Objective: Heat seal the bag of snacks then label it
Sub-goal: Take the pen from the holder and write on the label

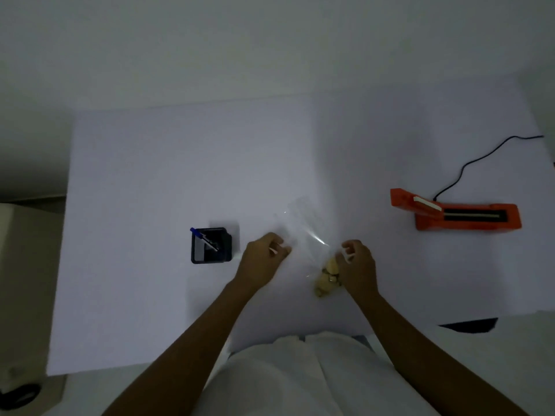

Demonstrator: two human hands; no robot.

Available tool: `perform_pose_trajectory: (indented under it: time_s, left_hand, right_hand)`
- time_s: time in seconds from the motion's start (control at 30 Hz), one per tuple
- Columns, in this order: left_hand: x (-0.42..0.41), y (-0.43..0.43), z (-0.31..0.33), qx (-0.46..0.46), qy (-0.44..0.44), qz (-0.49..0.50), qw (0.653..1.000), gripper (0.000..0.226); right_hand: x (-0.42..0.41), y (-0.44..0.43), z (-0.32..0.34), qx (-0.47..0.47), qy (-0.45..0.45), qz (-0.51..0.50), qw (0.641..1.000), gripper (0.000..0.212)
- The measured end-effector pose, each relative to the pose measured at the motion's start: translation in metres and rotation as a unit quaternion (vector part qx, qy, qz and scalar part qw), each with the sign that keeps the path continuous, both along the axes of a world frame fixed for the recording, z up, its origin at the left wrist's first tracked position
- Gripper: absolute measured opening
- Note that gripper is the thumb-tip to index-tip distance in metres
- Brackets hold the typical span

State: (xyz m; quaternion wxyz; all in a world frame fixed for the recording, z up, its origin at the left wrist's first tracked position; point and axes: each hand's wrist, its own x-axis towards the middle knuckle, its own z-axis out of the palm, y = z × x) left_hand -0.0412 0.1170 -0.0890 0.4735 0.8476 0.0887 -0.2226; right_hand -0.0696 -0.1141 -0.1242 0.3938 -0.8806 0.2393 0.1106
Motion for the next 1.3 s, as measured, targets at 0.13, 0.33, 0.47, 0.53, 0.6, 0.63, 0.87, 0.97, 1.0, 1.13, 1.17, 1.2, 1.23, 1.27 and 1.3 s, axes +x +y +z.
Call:
perform_pose_trajectory:
  time_s: [0.13,0.33,0.47,0.53,0.6,0.63,0.87,0.97,1.0,1.13,1.17,1.2,1.23,1.27,1.3]
  left_hand:
    - [0.002,0.067,0.029,0.057,-0.138,0.067,0.987,0.022]
    - [0.002,0.150,0.020,0.142,-0.120,0.150,0.971,0.042]
    - [0.001,0.164,0.001,0.140,-0.092,0.131,0.977,0.035]
    - [-0.001,0.163,-0.001,0.148,-0.119,0.132,0.973,0.018]
    - [-0.001,0.161,0.001,0.151,-0.142,0.138,0.968,0.010]
    - [0.000,0.160,0.001,0.148,-0.145,0.140,0.968,0.009]
    - [0.004,0.157,-0.009,0.119,-0.122,0.139,0.976,0.038]
    - [0.011,0.158,-0.010,0.131,-0.156,0.105,0.974,0.020]
    - [0.013,0.159,-0.008,0.134,-0.164,0.095,0.973,0.014]
    - [0.017,0.163,0.013,0.124,-0.217,0.088,0.964,0.003]
    - [0.016,0.163,0.022,0.113,-0.238,0.092,0.960,0.003]
    - [0.015,0.162,0.032,0.097,-0.257,0.102,0.956,0.004]
    - [0.014,0.161,0.042,0.076,-0.272,0.118,0.952,0.004]
    - [0.012,0.159,0.053,0.052,-0.280,0.142,0.948,0.004]
    - [0.010,0.157,0.064,0.022,-0.278,0.171,0.945,0.004]
  right_hand:
    - [0.002,0.045,0.013,-0.008,-0.044,-0.004,0.999,0.025]
    - [0.002,0.116,0.024,0.106,-0.016,0.093,0.990,0.010]
    - [-0.001,0.150,0.033,0.170,0.030,0.163,0.971,0.006]
    - [-0.002,0.161,0.040,0.195,0.052,0.176,0.964,0.004]
    - [-0.003,0.167,0.046,0.209,0.072,0.193,0.956,0.006]
    - [-0.003,0.169,0.048,0.214,0.079,0.202,0.952,0.007]
    - [-0.001,0.167,0.056,0.230,0.107,0.212,0.944,0.010]
    - [0.003,0.170,0.059,0.250,0.122,0.193,0.941,0.009]
    - [0.004,0.172,0.061,0.258,0.125,0.185,0.940,0.009]
    - [0.008,0.179,0.073,0.290,0.127,0.161,0.935,0.014]
    - [0.009,0.181,0.076,0.299,0.128,0.153,0.933,0.018]
    - [0.009,0.183,0.080,0.307,0.130,0.147,0.931,0.021]
    - [0.009,0.184,0.084,0.318,0.134,0.141,0.928,0.024]
    - [0.010,0.186,0.089,0.334,0.141,0.137,0.922,0.026]
    - [0.011,0.189,0.094,0.361,0.152,0.132,0.911,0.028]
